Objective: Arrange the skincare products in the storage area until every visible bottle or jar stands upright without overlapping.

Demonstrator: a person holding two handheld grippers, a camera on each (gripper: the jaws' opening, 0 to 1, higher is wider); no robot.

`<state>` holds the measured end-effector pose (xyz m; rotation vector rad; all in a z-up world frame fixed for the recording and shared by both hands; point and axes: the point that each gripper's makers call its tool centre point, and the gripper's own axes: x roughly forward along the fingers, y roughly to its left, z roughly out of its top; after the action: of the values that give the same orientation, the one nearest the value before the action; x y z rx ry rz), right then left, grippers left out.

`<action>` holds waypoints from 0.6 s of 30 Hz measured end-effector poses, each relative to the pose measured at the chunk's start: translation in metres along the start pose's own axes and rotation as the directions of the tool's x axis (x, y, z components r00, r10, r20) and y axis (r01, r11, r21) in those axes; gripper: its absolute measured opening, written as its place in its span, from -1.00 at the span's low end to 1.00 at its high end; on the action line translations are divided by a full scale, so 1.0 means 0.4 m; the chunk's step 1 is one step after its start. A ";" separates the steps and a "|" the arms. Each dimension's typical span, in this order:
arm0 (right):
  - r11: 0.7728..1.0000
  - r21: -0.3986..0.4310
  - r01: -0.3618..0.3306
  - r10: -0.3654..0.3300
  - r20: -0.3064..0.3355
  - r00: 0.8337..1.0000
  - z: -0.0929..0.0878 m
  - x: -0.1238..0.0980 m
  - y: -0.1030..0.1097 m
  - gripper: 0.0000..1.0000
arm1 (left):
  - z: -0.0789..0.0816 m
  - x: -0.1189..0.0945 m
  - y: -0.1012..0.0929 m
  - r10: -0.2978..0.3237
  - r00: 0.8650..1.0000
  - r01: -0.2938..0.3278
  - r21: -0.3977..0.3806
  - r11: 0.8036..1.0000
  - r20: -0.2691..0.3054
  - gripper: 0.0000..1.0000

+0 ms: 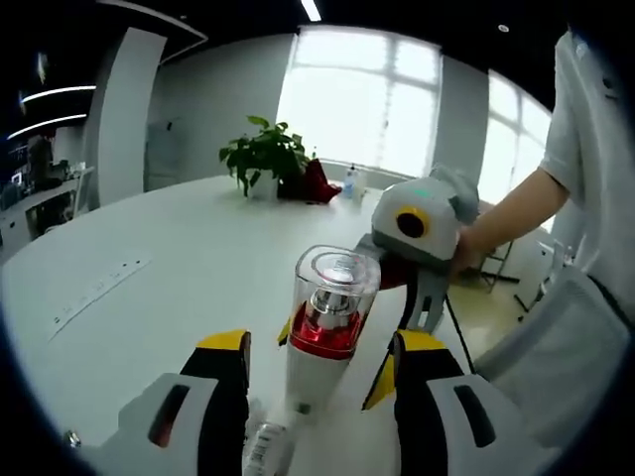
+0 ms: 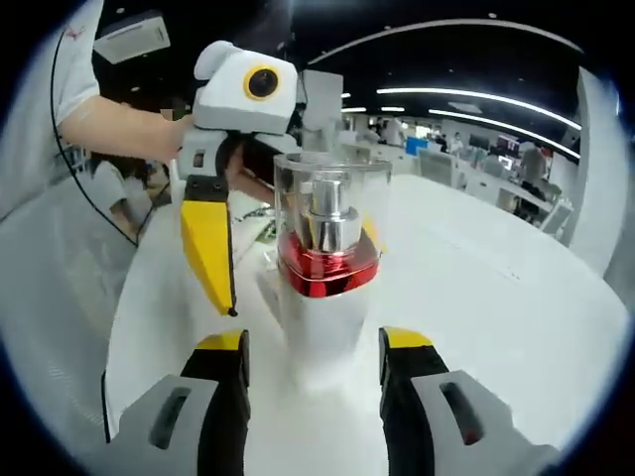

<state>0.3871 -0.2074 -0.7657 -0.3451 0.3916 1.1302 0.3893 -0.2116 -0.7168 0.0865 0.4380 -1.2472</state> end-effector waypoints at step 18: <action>0.971 0.136 0.196 -0.192 -0.038 0.981 0.005 -0.052 0.061 0.45 | -0.095 -0.267 -0.021 0.220 0.975 -0.219 -0.146 0.965 -0.009 0.58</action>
<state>0.3571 -0.2135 -0.7558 -0.2688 0.4461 0.9027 0.3446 -0.1072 -0.7107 0.0049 0.4987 -0.9941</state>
